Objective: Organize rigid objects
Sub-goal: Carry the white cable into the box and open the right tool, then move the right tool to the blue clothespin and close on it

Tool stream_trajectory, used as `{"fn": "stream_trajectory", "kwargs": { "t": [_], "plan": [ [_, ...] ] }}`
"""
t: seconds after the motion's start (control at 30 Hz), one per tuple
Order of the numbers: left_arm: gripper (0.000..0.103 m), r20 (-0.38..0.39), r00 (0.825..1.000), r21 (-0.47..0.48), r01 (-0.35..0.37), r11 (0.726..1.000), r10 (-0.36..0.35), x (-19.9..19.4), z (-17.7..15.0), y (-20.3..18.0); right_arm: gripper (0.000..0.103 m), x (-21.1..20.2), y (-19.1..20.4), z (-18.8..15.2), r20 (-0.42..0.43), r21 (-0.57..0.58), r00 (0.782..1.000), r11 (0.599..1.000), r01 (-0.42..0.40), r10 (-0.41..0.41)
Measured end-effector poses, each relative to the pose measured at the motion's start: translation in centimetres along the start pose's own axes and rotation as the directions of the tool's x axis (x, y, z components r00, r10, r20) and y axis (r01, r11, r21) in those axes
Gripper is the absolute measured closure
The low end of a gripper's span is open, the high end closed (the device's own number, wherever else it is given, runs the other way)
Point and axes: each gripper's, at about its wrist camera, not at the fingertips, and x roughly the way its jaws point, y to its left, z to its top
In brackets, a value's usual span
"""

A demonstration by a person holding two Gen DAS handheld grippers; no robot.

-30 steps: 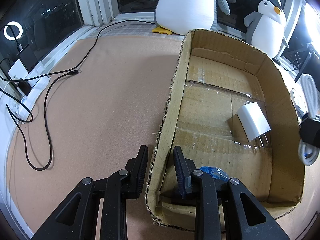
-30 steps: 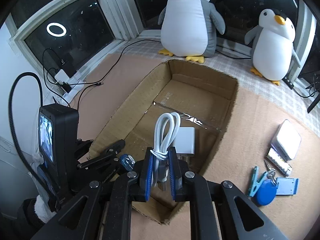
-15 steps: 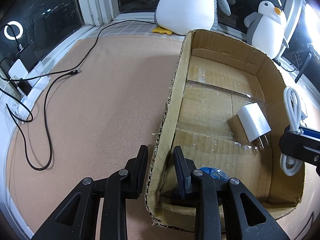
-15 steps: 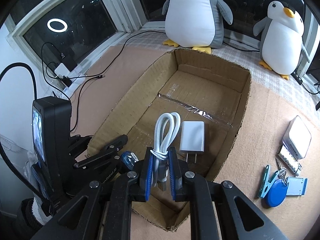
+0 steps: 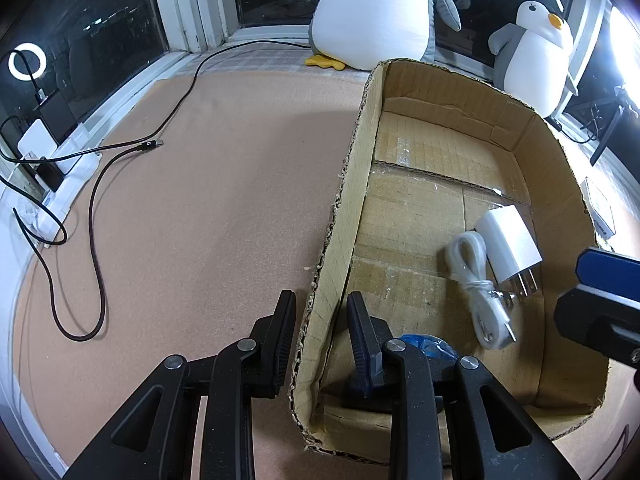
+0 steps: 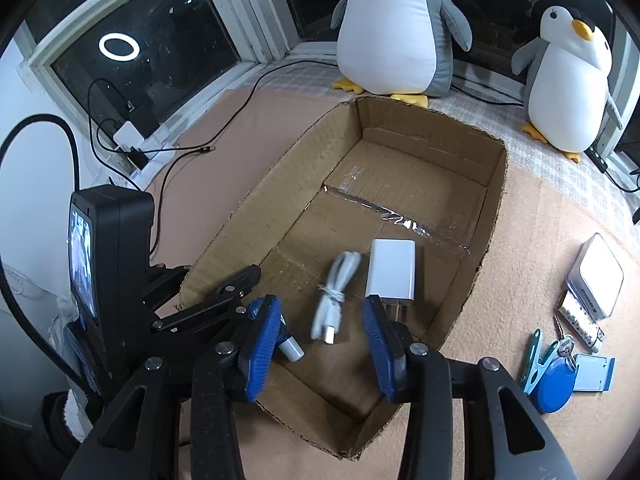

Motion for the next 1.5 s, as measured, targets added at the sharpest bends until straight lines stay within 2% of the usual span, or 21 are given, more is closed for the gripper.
{"fn": "stream_trajectory", "kwargs": {
  "t": [0.4,0.7,0.83,1.03,1.2,1.27,1.5],
  "plan": [
    [0.075,0.0,1.0,0.002,-0.001,1.0,0.001,0.0,0.0,0.0,0.06,-1.8,-2.4,-0.5,0.03,0.054,1.0,0.999,0.001,-0.002],
    [0.075,0.001,1.0,0.003,-0.004,1.0,0.004,0.0,0.0,0.1,0.057,-4.2,-7.2,-1.9,0.044,0.151,0.999,0.988,0.021,-0.028],
    [0.075,0.001,1.0,0.003,-0.005,1.0,0.005,0.0,0.0,0.1,0.057,-4.8,-10.1,-2.6,0.024,0.201,0.999,0.979,0.037,-0.043],
    [0.075,0.001,1.0,0.004,-0.006,1.0,0.006,0.0,0.0,0.1,0.056,-4.0,-15.1,-3.4,-0.035,0.34,0.998,0.94,-0.035,0.05],
    [0.075,0.005,1.0,0.007,-0.007,1.0,0.007,0.0,0.0,0.1,0.056,-2.7,-17.5,-3.8,-0.063,0.417,0.994,0.907,-0.055,0.089],
    [0.075,0.005,1.0,0.007,-0.007,1.0,0.007,0.0,-0.1,0.0,0.056,-2.4,-18.1,-3.8,-0.07,0.436,0.994,0.899,-0.047,0.086],
    [0.075,0.004,1.0,0.009,-0.008,1.0,0.008,0.1,-0.1,0.0,0.056,-1.4,-19.0,-3.5,-0.108,0.419,0.993,0.908,0.01,0.038]
  ]
}}
